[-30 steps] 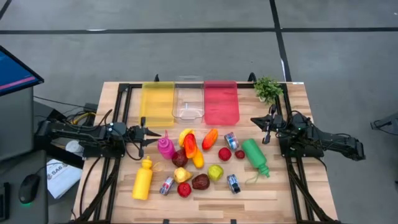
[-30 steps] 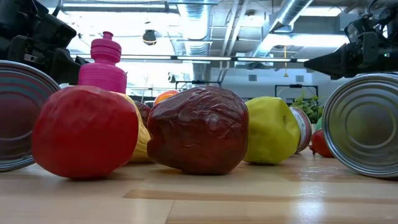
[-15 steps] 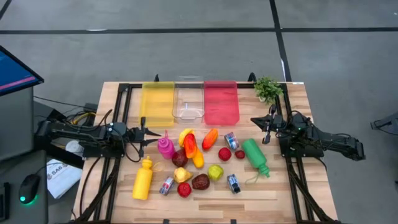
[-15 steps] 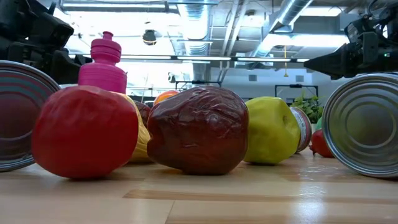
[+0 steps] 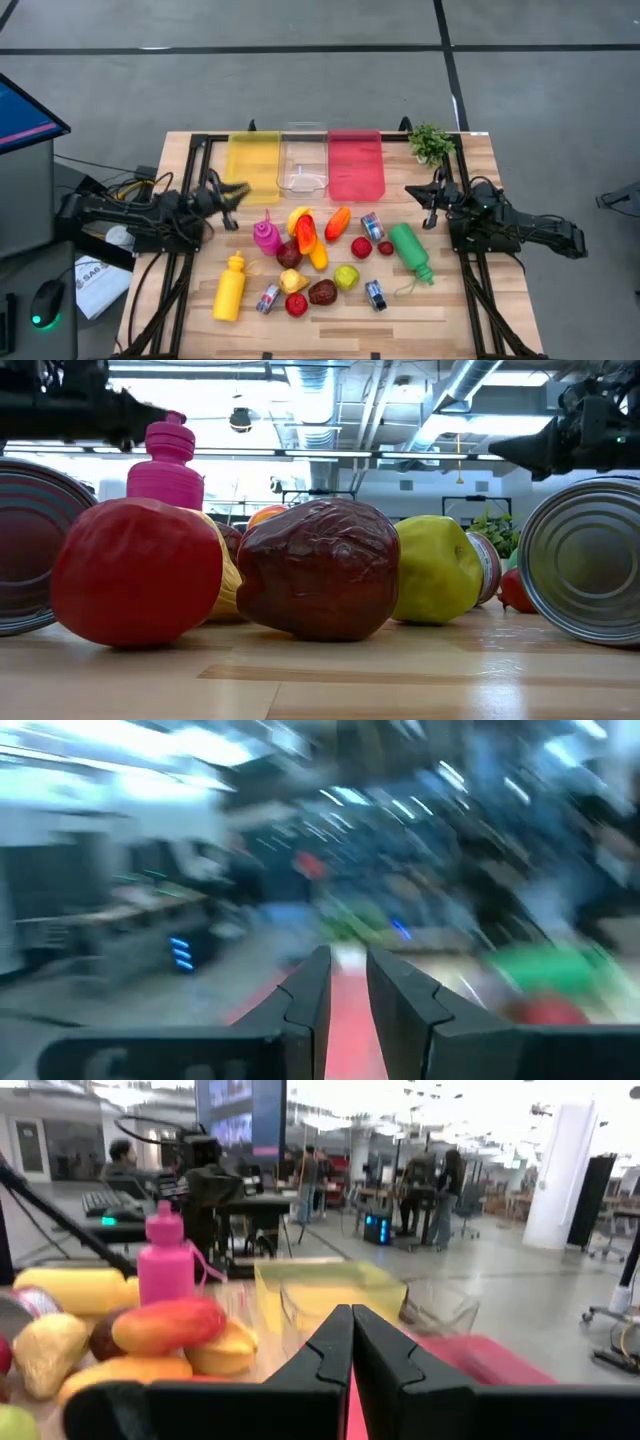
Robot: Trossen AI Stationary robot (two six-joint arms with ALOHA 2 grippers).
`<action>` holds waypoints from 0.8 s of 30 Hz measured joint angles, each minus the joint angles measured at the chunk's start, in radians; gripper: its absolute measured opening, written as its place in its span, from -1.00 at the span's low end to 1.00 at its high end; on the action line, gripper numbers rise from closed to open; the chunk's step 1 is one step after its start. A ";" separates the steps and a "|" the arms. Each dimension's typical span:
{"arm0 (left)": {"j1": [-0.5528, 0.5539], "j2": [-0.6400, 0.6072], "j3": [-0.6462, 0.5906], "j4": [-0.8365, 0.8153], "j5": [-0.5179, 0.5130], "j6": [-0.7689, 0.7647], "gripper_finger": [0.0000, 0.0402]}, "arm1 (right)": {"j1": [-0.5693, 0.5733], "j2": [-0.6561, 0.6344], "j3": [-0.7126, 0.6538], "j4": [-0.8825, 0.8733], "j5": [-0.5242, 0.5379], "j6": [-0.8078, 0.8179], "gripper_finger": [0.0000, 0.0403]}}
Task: Pick & Place Food Item
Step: Put the pink tumbler into the yellow bin
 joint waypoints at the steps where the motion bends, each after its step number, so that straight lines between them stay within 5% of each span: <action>1: 0.000 0.000 0.000 0.064 -0.031 -0.010 -0.71 | 0.001 0.000 0.000 0.018 0.000 0.000 -0.97; 11: 0.000 0.000 0.000 0.441 -0.061 -0.084 -0.71 | 0.001 0.000 0.000 0.101 0.000 0.233 -0.97; 17: 0.000 0.000 0.000 0.493 -0.061 -0.230 -0.71 | 0.007 0.000 0.000 0.103 -0.002 0.328 -0.97; 24: 0.000 0.000 0.000 0.491 -0.060 -0.234 -0.71 | 0.009 0.000 0.000 0.097 -0.002 0.367 -0.97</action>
